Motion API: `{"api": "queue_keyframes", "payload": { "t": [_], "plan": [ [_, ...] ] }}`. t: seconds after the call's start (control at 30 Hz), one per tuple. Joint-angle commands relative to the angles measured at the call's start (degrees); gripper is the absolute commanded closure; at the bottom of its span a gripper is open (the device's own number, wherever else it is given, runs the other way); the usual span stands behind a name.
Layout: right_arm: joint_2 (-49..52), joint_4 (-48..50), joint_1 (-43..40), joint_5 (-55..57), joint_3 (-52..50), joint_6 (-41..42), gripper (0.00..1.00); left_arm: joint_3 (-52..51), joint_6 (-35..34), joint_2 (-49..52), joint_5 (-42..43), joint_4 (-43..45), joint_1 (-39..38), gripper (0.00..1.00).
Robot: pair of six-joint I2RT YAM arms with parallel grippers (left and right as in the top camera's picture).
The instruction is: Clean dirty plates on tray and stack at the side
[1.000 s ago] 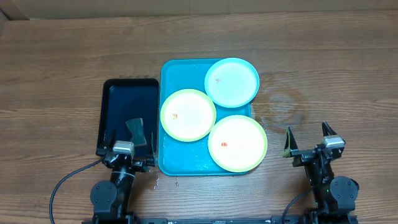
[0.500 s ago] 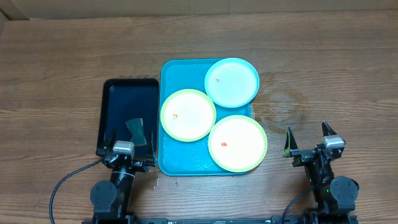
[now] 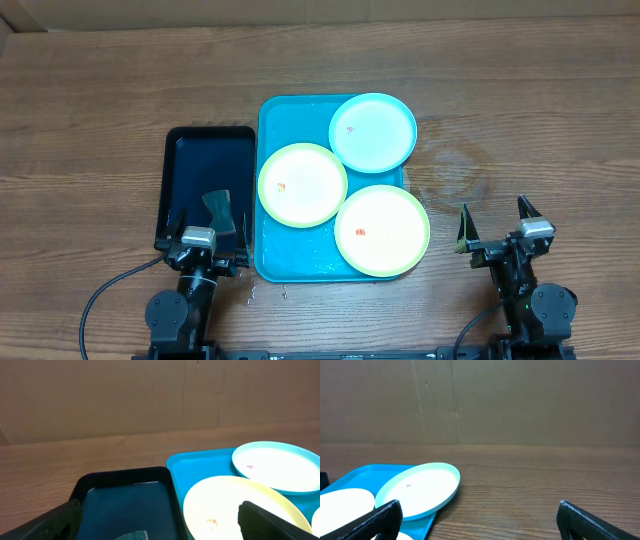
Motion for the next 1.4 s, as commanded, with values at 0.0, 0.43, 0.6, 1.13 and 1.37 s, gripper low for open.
{"api": "queue_keyframes", "payload": {
  "t": [0.0,0.43,0.6,1.13,1.37],
  "plan": [
    [-0.28,0.28,-0.04,0.35,-0.61,-0.04,0.0,-0.2,1.29,-0.26,-0.59,-0.17,-0.17,0.0],
    [-0.28,0.28,-0.04,0.35,-0.61,-0.04,0.0,-0.2,1.29,-0.26,-0.79,-0.17,-0.17,0.0],
    [-0.28,0.28,-0.04,0.35,-0.61,-0.04,0.0,-0.2,1.29,-0.26,-0.76,-0.17,-0.17,0.0],
    [-0.28,0.28,-0.04,0.35,-0.61,-0.04,0.0,-0.2,1.2,-0.26,-0.81,0.72,-0.17,0.0],
    [-0.28,0.28,-0.04,0.35,-0.61,-0.04,0.0,-0.17,-2.1,-0.26,-0.83,10.49,-0.17,0.0]
  ]
}}
